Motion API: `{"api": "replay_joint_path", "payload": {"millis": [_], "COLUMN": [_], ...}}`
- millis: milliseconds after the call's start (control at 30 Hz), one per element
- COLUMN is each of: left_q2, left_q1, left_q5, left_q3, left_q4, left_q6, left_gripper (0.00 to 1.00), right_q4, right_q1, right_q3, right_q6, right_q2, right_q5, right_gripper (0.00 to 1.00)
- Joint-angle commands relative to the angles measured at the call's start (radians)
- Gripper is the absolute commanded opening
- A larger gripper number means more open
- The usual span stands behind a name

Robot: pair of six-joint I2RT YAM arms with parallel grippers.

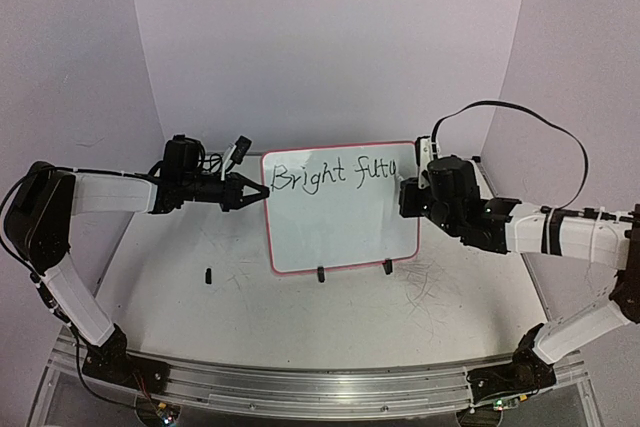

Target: Write a sentence on the whiteboard

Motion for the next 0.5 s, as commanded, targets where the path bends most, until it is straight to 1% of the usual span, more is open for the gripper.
{"api": "replay_joint_path", "payload": {"millis": [0, 200, 300, 400, 467], "left_q2": [-0.052, -0.052, -0.054, -0.056, -0.055], "left_q1": [0.005, 0.005, 0.004, 0.004, 0.005], "left_q5": [-0.035, -0.035, -0.037, -0.039, -0.038], "left_q3": [0.023, 0.023, 0.022, 0.021, 0.022], "left_q4": [0.06, 0.061, 0.06, 0.06, 0.06], "left_q6": [0.07, 0.069, 0.069, 0.071, 0.071], "left_gripper": [0.0, 0.0, 0.0, 0.0, 0.0], "right_q4": [-0.024, -0.037, -0.035, -0.002, 0.008], "right_q1": [-0.006, -0.006, -0.006, -0.006, -0.006], "right_q3": [-0.019, -0.004, 0.011, -0.025, -0.042], "right_q6": [0.028, 0.004, -0.008, -0.025, -0.027], "right_q2": [-0.044, -0.073, -0.09, -0.139, -0.171], "right_q5": [-0.004, 0.051, 0.01, -0.071, -0.057], "right_gripper": [0.0, 0.0, 0.0, 0.0, 0.0]}}
